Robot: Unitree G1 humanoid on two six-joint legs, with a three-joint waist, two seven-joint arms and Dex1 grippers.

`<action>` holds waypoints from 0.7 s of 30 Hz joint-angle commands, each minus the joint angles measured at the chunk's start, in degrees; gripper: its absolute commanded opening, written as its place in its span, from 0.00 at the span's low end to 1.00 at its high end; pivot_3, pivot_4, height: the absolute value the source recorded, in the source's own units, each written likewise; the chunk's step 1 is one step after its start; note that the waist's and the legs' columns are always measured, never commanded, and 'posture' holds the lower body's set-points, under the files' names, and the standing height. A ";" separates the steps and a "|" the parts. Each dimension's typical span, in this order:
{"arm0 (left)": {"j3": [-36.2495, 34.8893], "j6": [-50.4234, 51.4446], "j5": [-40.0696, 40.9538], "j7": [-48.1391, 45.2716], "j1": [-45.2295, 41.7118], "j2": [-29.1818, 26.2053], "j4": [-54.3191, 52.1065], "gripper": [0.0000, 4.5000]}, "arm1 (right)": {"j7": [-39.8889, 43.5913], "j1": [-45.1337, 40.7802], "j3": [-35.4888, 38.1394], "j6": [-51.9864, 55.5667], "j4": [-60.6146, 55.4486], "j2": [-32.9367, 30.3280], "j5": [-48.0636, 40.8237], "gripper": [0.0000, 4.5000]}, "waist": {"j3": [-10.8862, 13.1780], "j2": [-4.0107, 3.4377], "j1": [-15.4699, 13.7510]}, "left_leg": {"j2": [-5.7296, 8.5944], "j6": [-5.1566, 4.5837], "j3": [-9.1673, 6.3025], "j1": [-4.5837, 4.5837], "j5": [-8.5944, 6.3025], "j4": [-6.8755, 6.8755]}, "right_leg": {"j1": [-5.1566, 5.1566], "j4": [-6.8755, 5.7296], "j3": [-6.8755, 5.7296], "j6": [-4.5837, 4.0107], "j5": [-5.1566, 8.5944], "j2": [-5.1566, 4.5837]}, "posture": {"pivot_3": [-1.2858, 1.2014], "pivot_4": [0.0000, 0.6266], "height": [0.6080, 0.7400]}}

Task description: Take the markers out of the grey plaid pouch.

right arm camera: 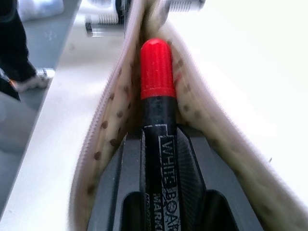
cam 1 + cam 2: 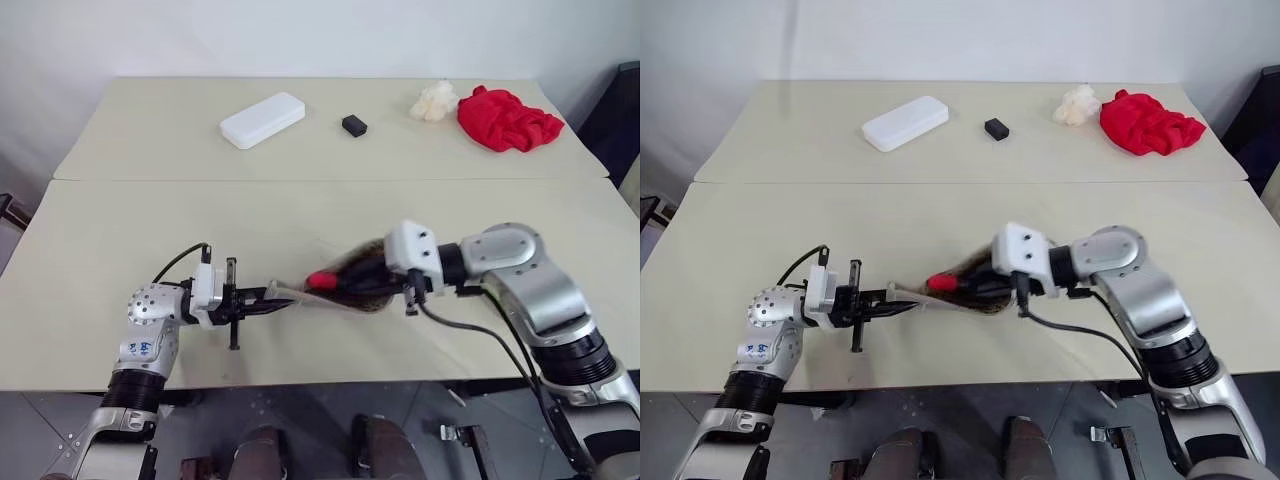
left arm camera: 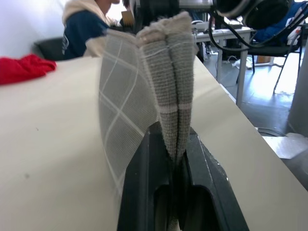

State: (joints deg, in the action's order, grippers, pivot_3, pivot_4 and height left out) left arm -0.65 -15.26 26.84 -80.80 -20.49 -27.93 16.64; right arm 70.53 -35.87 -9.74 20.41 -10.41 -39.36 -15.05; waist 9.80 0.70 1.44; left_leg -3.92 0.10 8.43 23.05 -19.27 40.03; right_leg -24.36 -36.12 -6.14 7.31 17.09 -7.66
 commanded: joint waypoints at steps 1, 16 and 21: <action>-0.72 -0.97 -0.56 -0.47 0.90 -1.04 0.13 0.00 | -1.82 0.33 4.34 -5.11 4.90 -0.35 -0.02 0.13 | 0.00 0.00 0.03 | 0.00 0.00 -0.01 -0.02 0.00 0.02 | 0.02 -0.02 0.00 0.00 0.00 0.00 | 0.52 0.24 1.00; -3.43 9.50 3.96 3.77 -0.65 -1.21 -4.21 0.00 | -15.03 -1.64 17.94 20.11 -13.19 3.93 -35.59 0.12 | 0.00 0.00 -0.36 | -0.01 0.00 -0.05 0.00 0.00 0.05 | 0.00 -0.09 0.01 0.00 0.00 -0.02 | 0.52 0.24 1.00; -4.28 19.63 8.12 3.43 -0.33 -3.50 -7.96 0.00 | -17.89 -1.27 22.77 33.70 -8.80 -7.95 -41.08 0.12 | 0.00 0.00 -1.33 | -0.01 -0.03 -0.05 -0.01 -0.02 0.04 | 0.00 -0.07 0.02 -0.01 0.00 -0.03 | 0.52 0.24 1.00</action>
State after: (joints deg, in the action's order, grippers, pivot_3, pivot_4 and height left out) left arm -3.77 0.06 31.69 -77.39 -20.69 -30.35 11.98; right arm 51.67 -38.84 12.35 49.44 -20.03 -42.57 -55.66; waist 9.80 0.70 0.11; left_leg -3.93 0.07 8.37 23.05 -19.29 40.04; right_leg -24.36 -36.18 -6.12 7.30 17.09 -7.70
